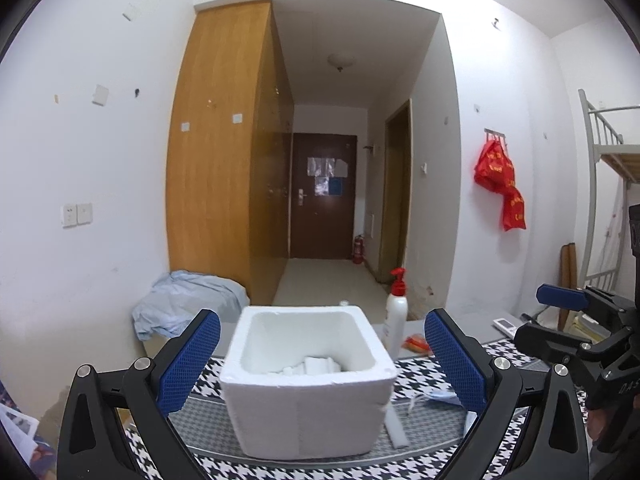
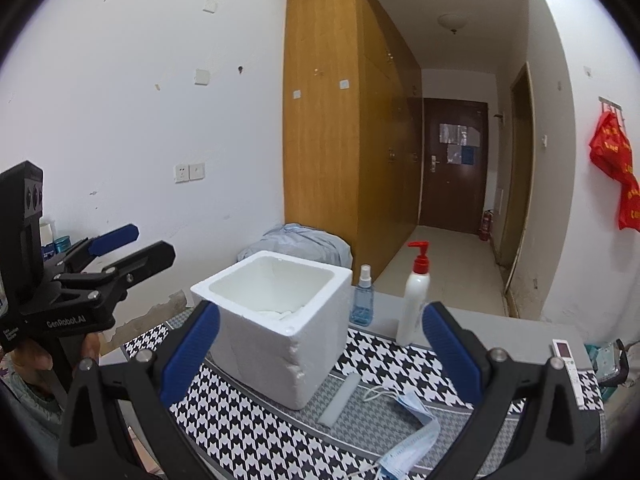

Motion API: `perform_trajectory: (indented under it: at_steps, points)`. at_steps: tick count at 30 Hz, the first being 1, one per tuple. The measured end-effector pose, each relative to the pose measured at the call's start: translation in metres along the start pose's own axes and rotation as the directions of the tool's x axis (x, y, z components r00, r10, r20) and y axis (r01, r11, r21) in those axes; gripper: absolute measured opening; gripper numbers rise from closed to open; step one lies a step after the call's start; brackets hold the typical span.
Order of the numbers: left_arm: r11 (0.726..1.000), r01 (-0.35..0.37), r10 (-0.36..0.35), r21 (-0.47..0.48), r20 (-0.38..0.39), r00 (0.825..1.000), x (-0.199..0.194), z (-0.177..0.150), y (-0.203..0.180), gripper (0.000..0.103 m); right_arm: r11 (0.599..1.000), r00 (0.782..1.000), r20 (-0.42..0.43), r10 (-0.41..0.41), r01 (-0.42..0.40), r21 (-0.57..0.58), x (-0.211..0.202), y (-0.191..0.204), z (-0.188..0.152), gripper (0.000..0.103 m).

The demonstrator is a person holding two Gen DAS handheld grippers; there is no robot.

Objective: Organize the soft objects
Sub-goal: 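Move both tools back away from the foam box, then move the left tool to the white foam strip while the right tool approaches the blue face mask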

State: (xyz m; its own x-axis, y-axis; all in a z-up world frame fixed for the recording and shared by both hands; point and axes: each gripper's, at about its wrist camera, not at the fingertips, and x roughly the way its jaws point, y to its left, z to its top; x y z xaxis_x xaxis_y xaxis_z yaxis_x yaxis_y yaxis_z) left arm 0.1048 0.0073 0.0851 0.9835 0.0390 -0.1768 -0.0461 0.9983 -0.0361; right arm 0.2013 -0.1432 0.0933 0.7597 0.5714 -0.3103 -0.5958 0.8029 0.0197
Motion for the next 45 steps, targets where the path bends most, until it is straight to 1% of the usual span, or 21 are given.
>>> perform_trajectory:
  at_steps: [3,7,11,13,19,23,25,27,29,31,32,34,37,40,43,44,45]
  points:
    - [1.000,0.014,-0.014,0.000,-0.010,1.000,0.002,-0.003,-0.006,0.102,1.000,1.000,0.010,-0.023,0.023,0.014,-0.008,-0.004,-0.005,0.103]
    - [0.997,0.063,-0.064,-0.046,-0.014,0.998,-0.002,-0.010,-0.009,0.102,0.998,0.998,0.019,-0.067,0.067,0.019,-0.018,-0.007,-0.012,0.103]
    - [0.996,0.085,-0.086,-0.021,-0.009,0.996,-0.006,-0.018,-0.024,0.102,0.995,0.995,0.020,-0.097,0.097,0.030,-0.026,-0.010,-0.020,0.103]
    - [0.997,0.083,-0.083,-0.004,-0.020,0.996,-0.004,-0.022,-0.029,0.102,0.993,0.994,0.018,-0.110,0.110,0.035,-0.029,-0.012,-0.025,0.103]
    - [0.993,0.118,-0.118,0.000,-0.054,0.992,0.002,-0.028,-0.042,0.102,0.987,0.989,0.008,-0.148,0.147,0.058,-0.037,-0.021,-0.037,0.103]
    - [0.993,0.117,-0.118,-0.019,-0.057,0.991,0.003,-0.031,-0.048,0.102,0.987,0.989,0.013,-0.147,0.145,0.073,-0.041,-0.029,-0.041,0.103]
    - [0.994,0.104,-0.106,-0.035,-0.068,0.992,0.005,-0.036,-0.052,0.102,0.988,0.991,0.025,-0.135,0.133,0.074,-0.043,-0.035,-0.045,0.103]
    - [0.995,0.093,-0.096,-0.042,-0.072,0.993,0.007,-0.043,-0.054,0.102,0.987,0.989,0.024,-0.145,0.143,0.070,-0.044,-0.039,-0.049,0.103]
    - [0.996,0.078,-0.081,-0.036,-0.093,0.992,0.012,-0.049,-0.058,0.102,0.986,0.988,0.015,-0.151,0.150,0.068,-0.043,-0.044,-0.054,0.103]
    - [0.995,0.089,-0.093,-0.039,-0.117,0.989,0.017,-0.053,-0.060,0.102,0.984,0.987,0.000,-0.163,0.162,0.076,-0.040,-0.047,-0.057,0.103]
    - [0.994,0.103,-0.106,-0.034,-0.126,0.986,0.020,-0.055,-0.062,0.102,0.982,0.985,-0.011,-0.173,0.174,0.079,-0.037,-0.047,-0.058,0.103]
    - [0.994,0.106,-0.107,-0.017,-0.123,0.987,0.025,-0.058,-0.064,0.102,0.979,0.982,-0.028,-0.189,0.190,0.074,-0.031,-0.047,-0.058,0.103]
    - [0.992,0.127,-0.127,-0.005,-0.136,0.983,0.034,-0.065,-0.063,0.102,0.971,0.975,-0.021,-0.223,0.224,0.084,-0.029,-0.046,-0.061,0.103]
    - [0.989,0.143,-0.137,0.023,-0.157,0.978,0.043,-0.072,-0.062,0.102,0.954,0.960,-0.032,-0.278,0.280,0.109,-0.027,-0.045,-0.067,0.103]
    - [0.986,0.160,-0.152,0.039,-0.168,0.974,0.050,-0.078,-0.060,0.102,0.941,0.948,-0.070,-0.310,0.317,0.121,-0.021,-0.044,-0.074,0.103]
    - [0.986,0.164,-0.154,0.040,-0.178,0.972,0.053,-0.080,-0.060,0.102,0.935,0.942,-0.083,-0.324,0.333,0.125,-0.018,-0.044,-0.077,0.103]
    - [0.983,0.182,-0.174,0.029,-0.189,0.966,0.056,-0.082,-0.058,0.102,0.929,0.938,-0.094,-0.335,0.345,0.131,-0.017,-0.045,-0.078,0.102]
